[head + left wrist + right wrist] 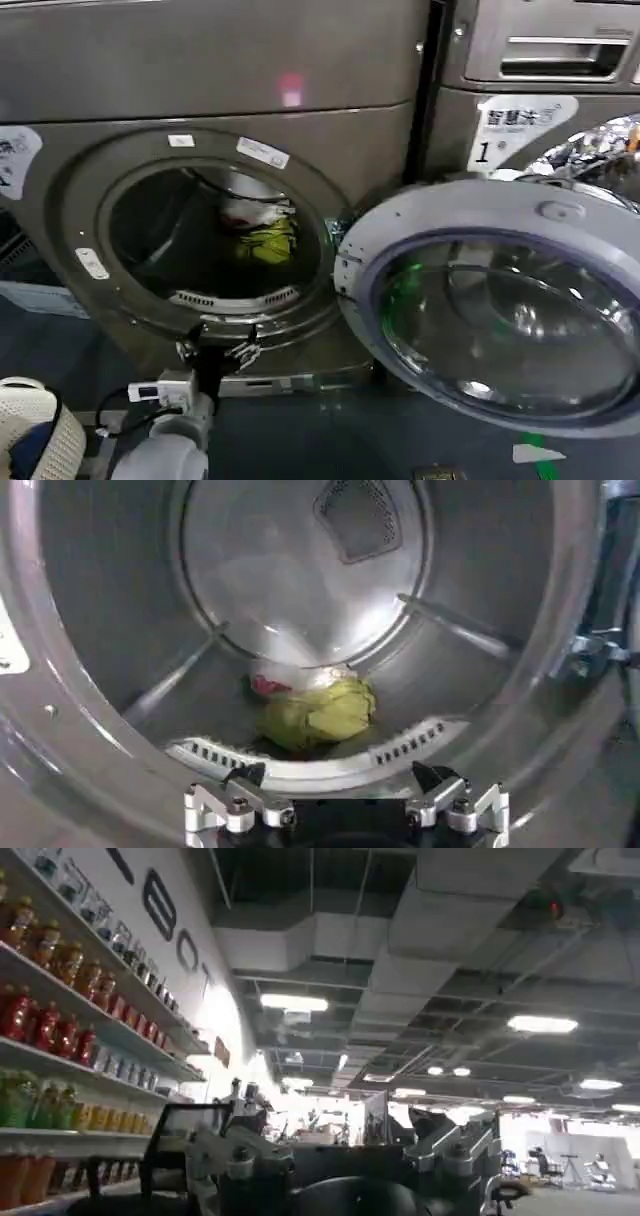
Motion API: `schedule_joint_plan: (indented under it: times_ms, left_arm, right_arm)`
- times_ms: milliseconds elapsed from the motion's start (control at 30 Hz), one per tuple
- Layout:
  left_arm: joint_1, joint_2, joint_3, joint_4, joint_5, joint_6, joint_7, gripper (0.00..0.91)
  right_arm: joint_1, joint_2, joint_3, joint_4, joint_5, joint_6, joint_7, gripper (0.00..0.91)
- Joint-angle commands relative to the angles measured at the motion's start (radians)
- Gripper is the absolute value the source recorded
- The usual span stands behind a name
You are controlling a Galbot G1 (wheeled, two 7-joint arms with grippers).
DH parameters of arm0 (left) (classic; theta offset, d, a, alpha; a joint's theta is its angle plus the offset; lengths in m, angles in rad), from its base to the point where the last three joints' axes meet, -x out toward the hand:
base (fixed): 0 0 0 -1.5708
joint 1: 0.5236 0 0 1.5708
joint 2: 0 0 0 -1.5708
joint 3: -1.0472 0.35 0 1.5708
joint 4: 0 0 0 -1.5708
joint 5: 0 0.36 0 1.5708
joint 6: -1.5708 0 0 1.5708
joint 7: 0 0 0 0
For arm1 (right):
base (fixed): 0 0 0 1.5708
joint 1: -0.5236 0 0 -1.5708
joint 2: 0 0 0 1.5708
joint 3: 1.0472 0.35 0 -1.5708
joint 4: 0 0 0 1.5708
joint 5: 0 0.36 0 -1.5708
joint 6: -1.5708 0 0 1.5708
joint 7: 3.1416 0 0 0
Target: Grasp the clothes from the dryer.
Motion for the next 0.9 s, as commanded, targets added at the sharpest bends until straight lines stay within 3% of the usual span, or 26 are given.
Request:
schedule_joint_plan:
  times_ms: [33, 900]
  left_arm:
    - [0.0, 0.0, 0.0, 0.0, 0.0, 0.049, 0.0, 0.907]
    - [0.0, 0.0, -0.006, 0.0, 0.002, 0.049, -0.004, 0.907]
  right_arm:
    - [0.0, 0.0, -0.001, 0.001, 0.0, 0.002, -0.001, 0.907]
    - [0.002, 0.001, -0.002, 0.0, 0.0, 0.001, 0.002, 0.907]
